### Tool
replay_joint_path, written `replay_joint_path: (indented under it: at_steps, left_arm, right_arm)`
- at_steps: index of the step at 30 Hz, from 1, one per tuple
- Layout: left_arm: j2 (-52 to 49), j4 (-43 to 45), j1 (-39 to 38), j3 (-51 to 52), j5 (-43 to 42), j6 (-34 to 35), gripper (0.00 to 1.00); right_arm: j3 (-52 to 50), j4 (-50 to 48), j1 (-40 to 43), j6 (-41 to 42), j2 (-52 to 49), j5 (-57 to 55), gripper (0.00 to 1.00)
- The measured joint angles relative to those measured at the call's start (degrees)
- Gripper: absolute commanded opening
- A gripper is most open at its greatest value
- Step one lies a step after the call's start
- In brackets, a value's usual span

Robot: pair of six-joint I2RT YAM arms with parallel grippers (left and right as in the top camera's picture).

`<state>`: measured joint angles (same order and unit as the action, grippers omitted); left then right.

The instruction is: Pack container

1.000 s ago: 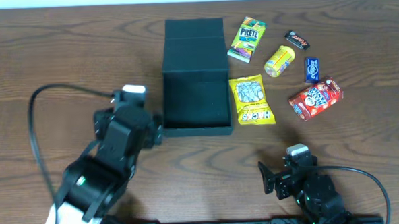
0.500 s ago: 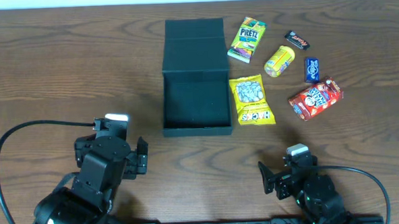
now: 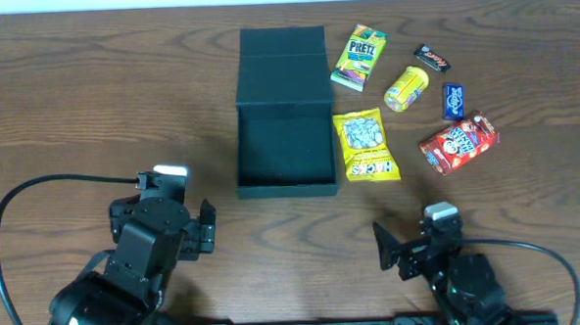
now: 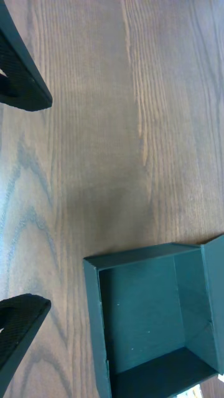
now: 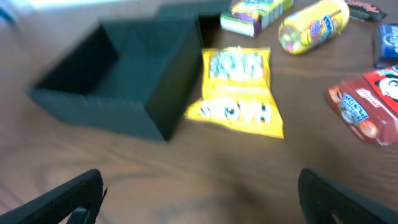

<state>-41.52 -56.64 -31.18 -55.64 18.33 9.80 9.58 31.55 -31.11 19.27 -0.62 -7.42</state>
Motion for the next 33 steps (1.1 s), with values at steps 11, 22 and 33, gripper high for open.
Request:
replay_joint_path:
  at_steps: [11,22,33]
  left_arm:
    - [0.0,0.0,0.0,0.0,0.02,0.0,0.95]
    - [0.0,0.0,0.0,0.0,0.02,0.0,0.95]
    - [0.02,-0.02,0.0,0.0,0.0,0.0,0.95]
  right_arm:
    - [0.0,-0.92,0.0,22.6,0.0,3.28,0.99]
    - [-0.07,-9.16,0.04,19.91,-0.02,6.05,0.89]
    - [7.76,-14.84,11.06,9.42,-18.34,5.95,0.91]
